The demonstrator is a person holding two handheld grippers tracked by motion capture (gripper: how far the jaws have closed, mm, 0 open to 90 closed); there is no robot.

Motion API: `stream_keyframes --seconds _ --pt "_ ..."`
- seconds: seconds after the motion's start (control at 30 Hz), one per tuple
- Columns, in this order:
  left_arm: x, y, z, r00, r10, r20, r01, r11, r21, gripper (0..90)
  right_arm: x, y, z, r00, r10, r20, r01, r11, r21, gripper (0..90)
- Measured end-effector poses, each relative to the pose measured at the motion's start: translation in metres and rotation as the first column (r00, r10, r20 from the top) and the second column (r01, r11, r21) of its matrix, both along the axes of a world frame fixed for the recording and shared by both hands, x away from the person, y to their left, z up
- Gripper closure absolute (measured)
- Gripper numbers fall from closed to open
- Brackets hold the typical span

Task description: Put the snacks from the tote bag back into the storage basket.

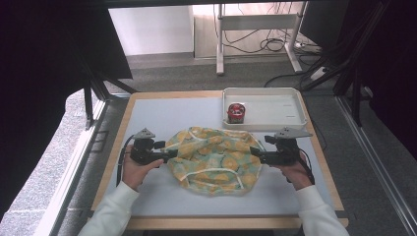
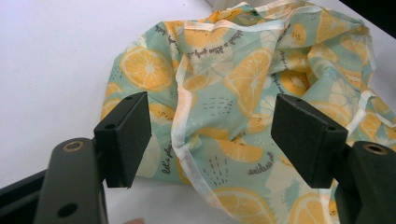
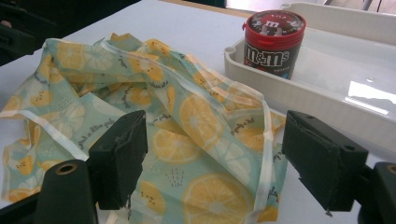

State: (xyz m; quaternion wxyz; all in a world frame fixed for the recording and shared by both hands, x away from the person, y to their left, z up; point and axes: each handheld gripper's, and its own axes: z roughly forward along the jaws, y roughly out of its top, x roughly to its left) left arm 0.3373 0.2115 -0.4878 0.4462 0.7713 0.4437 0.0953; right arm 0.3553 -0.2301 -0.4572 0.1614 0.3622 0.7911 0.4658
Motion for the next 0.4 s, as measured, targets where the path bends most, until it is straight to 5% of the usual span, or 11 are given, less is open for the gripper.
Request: stream_keyframes --seconds 0.4 --pt "-0.0012 0.0019 0.0016 1.0000 0.003 0.008 -0.003 1.0000 0.001 29.3 -0.0002 -0.0025 0.0002 1.0000 0.007 -0.004 -0.007 1.000 0.009 20.4"
